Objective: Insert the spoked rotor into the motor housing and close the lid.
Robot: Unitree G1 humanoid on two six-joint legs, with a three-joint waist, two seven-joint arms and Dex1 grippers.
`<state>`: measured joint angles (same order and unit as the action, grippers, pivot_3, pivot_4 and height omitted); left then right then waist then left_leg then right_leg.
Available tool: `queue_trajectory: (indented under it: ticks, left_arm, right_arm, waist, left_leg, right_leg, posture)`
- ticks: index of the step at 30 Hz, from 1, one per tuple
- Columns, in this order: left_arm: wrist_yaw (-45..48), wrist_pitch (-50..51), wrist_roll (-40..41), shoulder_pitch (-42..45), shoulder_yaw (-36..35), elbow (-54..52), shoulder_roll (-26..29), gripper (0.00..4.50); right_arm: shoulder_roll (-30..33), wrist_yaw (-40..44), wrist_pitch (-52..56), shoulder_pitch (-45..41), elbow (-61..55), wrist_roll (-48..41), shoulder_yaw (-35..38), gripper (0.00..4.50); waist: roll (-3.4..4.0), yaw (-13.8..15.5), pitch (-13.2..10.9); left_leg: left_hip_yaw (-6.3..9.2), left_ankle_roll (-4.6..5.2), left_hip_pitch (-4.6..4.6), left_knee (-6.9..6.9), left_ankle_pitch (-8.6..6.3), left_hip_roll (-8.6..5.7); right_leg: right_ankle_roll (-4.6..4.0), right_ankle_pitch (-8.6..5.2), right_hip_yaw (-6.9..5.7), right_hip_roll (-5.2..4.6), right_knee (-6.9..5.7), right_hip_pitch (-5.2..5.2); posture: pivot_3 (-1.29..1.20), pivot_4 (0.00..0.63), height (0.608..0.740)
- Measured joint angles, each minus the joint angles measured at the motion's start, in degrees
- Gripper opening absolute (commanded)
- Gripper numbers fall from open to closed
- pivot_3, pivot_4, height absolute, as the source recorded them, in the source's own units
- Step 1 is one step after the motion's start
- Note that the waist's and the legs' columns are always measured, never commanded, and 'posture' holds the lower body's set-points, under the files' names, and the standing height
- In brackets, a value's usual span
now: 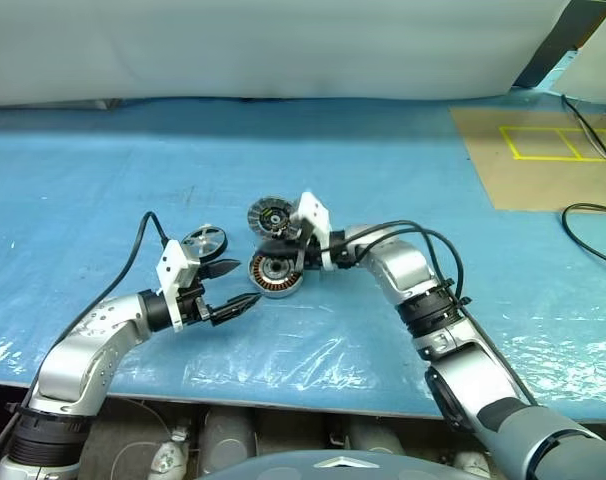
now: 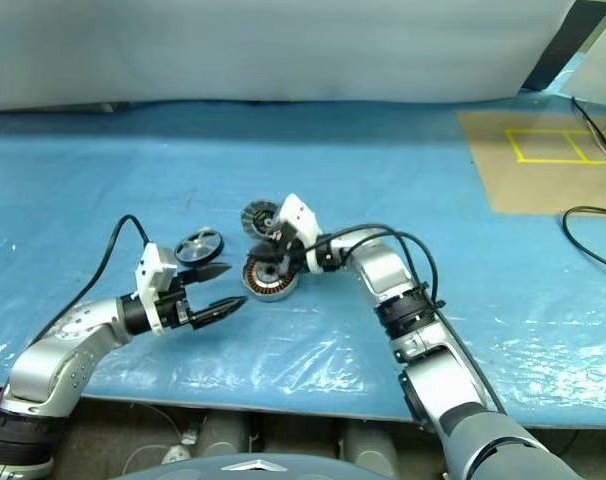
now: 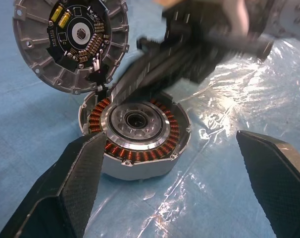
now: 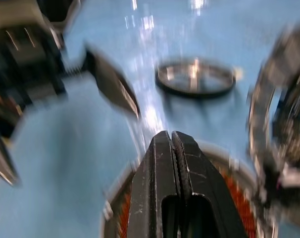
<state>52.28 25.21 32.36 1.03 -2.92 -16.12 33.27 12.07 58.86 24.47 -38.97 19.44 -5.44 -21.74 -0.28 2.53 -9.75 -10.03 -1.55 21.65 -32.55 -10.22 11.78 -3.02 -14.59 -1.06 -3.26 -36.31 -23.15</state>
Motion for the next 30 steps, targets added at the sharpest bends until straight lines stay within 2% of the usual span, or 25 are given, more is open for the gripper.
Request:
queue_trajectory:
  ticks: [6,11,15,18,23,30]
  left_arm:
    - [-0.07,-0.44,-0.21,0.39,-0.04,0.5,-0.03,4.42]
    - [-1.91,-0.37,0.07,2.47,-3.14,3.83,-0.01,4.42]
    - [-3.18,-0.46,-0.01,9.37,-6.56,9.29,1.22,4.42]
    - [-1.86,-1.61,-2.57,16.78,-7.33,16.31,5.95,4.42]
    - [7.1,-5.83,-11.06,29.83,-0.85,31.07,13.11,4.42]
    - [24.0,-9.98,-21.51,47.94,12.0,51.7,13.3,4.42]
  right_arm:
    - [0.47,0.08,-5.01,-0.4,0.84,2.62,-1.71,0.02]
    - [0.14,2.44,2.47,-0.34,-1.71,-5.74,5.3,0.02]
    - [2.94,3.86,5.68,-1.07,-8.52,-8.88,7.78,0.02]
    - [5.94,4.59,7.17,-0.76,-14.13,-9.48,7.75,0.02]
    - [9.19,3.34,11.01,1.59,-20.31,-10.7,8.33,0.02]
    - [13.27,0.0,15.17,6.73,-26.54,-12.01,9.82,0.02]
  waist:
    - [0.04,-0.02,0.03]
    - [0.04,0.17,-0.01]
    - [0.02,0.47,0.0]
    - [-0.01,0.58,0.0]
    - [-0.01,1.01,0.0]
    - [-0.01,2.29,0.0]
  left_leg:
    - [0.0,0.03,-0.32,0.03,-0.02,-0.01]
    - [0.0,0.06,-0.16,0.01,-0.03,0.0]
    - [0.0,0.01,-0.04,0.01,0.0,-0.01]
    - [0.03,0.01,-0.01,0.01,0.01,-0.01]
    - [0.06,-0.01,-0.01,0.13,0.02,-0.03]
    - [0.01,-0.07,0.16,0.24,0.01,-0.08]
  right_leg:
    - [0.01,-0.01,0.07,-0.01,0.07,0.29]
    - [0.0,0.0,0.07,0.01,0.04,0.14]
    - [0.01,0.01,0.0,0.02,0.08,0.1]
    - [0.03,0.02,-0.04,0.06,0.1,0.08]
    - [0.06,0.03,-0.01,0.04,0.36,0.1]
    - [0.32,0.21,-0.16,0.0,0.51,0.09]
  posture:
    - [0.0,0.15,0.74]
    - [0.0,0.15,0.74]
    - [0.0,0.15,0.74]
    - [0.0,0.15,0.74]
    - [0.0,0.15,0.74]
    - [0.0,0.15,0.74]
